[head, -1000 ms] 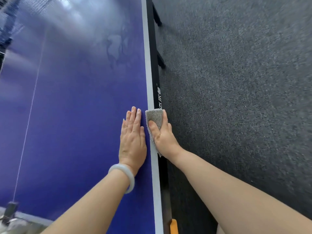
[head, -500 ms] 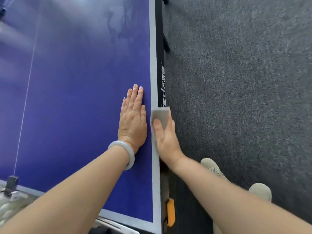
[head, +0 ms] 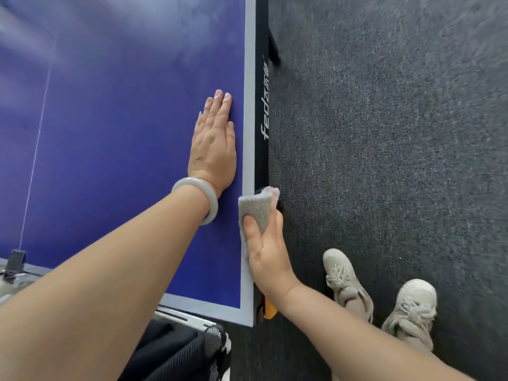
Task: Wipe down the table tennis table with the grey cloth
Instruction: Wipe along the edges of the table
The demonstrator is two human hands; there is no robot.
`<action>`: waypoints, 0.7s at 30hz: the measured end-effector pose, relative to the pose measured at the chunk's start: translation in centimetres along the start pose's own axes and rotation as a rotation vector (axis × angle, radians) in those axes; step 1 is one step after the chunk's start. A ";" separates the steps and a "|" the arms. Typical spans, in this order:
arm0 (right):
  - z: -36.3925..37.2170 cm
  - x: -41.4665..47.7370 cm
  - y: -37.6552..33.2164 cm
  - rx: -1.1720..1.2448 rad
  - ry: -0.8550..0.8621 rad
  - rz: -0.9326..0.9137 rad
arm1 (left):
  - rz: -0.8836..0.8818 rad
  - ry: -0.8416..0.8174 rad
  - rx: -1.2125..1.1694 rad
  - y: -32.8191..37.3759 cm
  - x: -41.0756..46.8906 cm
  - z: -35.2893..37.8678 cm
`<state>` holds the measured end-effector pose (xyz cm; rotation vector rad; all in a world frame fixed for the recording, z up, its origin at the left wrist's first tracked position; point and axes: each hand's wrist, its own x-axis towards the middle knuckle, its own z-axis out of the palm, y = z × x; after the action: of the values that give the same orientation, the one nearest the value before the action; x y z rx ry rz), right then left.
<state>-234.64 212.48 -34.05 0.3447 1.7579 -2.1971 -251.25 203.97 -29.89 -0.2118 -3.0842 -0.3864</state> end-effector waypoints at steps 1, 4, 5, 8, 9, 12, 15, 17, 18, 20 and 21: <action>0.0 0.8 -0.2 -0.027 0.011 0.003 | -0.001 0.000 0.001 0.0 0.0 0.0; -0.2 5.3 -1.8 -0.038 0.046 0.030 | -0.008 0.004 -0.011 -0.1 -0.1 0.1; -0.4 6.7 -2.5 -0.019 0.058 0.044 | -0.010 0.007 -0.015 -0.1 -0.1 0.1; -0.6 7.5 -2.6 0.024 0.060 0.059 | 0.007 0.018 -0.020 -0.2 -0.1 0.1; -0.4 6.3 -2.0 0.033 0.046 0.071 | 0.011 0.021 -0.019 -0.3 -0.1 0.2; 0.1 1.2 0.3 0.027 0.012 0.079 | 0.001 0.023 0.001 -0.3 -0.1 0.1; 0.2 0.0 1.4 0.018 -0.019 0.108 | -0.033 0.051 0.089 0.4 -0.7 0.2; 0.0 0.0 1.0 0.008 -0.041 0.118 | -0.071 0.040 0.105 0.9 -1.6 0.0; -0.2 0.0 0.8 -0.003 -0.046 0.107 | -0.076 0.020 0.101 1.1 -2.3 -0.2; -0.3 -0.1 0.6 0.001 -0.044 0.091 | -0.057 -0.040 0.113 1.1 -4.1 -0.7; -0.3 -0.1 0.7 0.008 -0.035 0.090 | -0.030 -0.066 0.120 0.9 -5.3 -0.9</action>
<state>-234.33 212.63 -34.71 0.3771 1.6819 -2.1356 -245.89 203.95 -28.99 -0.1789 -3.1657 -0.1974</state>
